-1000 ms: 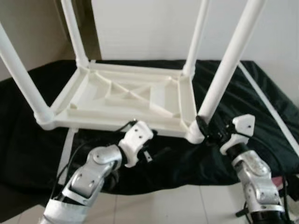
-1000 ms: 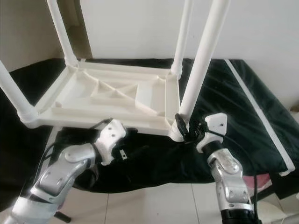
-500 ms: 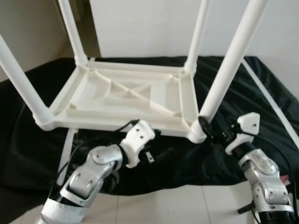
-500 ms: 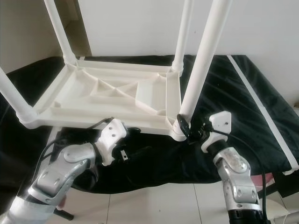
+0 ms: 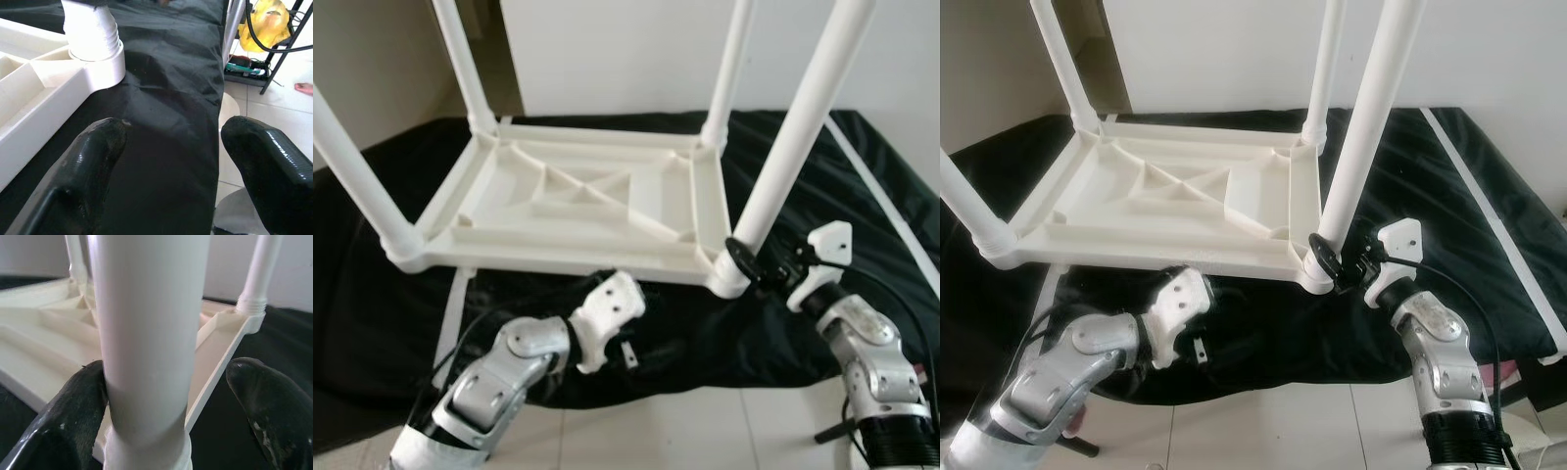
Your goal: Building children table
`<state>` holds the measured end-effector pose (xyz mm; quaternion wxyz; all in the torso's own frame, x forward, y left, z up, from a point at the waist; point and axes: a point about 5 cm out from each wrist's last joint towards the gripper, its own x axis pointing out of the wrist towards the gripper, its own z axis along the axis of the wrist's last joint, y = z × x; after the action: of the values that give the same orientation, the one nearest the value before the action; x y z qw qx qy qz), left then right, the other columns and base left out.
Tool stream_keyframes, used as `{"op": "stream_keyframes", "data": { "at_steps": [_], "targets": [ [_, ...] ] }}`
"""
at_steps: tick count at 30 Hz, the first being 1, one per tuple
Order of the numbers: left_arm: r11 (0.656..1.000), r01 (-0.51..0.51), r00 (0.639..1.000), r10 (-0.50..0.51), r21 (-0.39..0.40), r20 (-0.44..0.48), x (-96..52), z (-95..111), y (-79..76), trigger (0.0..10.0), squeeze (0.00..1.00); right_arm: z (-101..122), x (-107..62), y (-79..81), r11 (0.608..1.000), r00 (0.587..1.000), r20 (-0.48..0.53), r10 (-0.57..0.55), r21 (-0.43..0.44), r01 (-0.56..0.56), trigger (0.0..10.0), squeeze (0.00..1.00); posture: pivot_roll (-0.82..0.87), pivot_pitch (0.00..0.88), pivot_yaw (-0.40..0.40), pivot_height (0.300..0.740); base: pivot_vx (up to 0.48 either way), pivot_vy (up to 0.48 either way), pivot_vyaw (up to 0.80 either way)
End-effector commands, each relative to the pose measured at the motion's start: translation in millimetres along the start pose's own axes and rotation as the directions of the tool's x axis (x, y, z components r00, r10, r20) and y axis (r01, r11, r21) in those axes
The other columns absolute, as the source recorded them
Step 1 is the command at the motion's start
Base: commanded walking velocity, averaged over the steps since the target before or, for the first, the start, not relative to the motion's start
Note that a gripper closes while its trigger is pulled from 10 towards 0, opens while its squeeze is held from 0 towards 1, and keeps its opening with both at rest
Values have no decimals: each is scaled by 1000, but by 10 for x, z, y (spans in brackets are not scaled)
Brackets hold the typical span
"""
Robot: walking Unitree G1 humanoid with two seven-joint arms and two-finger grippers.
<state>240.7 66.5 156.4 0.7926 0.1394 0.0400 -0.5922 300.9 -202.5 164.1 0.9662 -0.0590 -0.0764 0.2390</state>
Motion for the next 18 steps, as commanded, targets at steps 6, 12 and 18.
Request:
{"op": "stream_keyframes", "data": {
  "at_steps": [6,12,18],
  "targets": [
    [1000,5,1000,-5,15,-5,13,22,19,10000,0,-121,139,67,996,995,-51,90,-10,-91,10000,0,-6,84,18,740,0,0,0],
    [995,-102,994,102,10,30,65,78,150,10000,0,-180,304,201,988,986,-62,155,-17,-156,10000,0,-7,76,12,740,0,0,0],
    [990,-141,989,140,19,41,79,92,205,10000,0,-173,345,189,982,981,-64,184,-39,-187,4471,0,-2,61,-13,740,0,0,0]
  ]
}}
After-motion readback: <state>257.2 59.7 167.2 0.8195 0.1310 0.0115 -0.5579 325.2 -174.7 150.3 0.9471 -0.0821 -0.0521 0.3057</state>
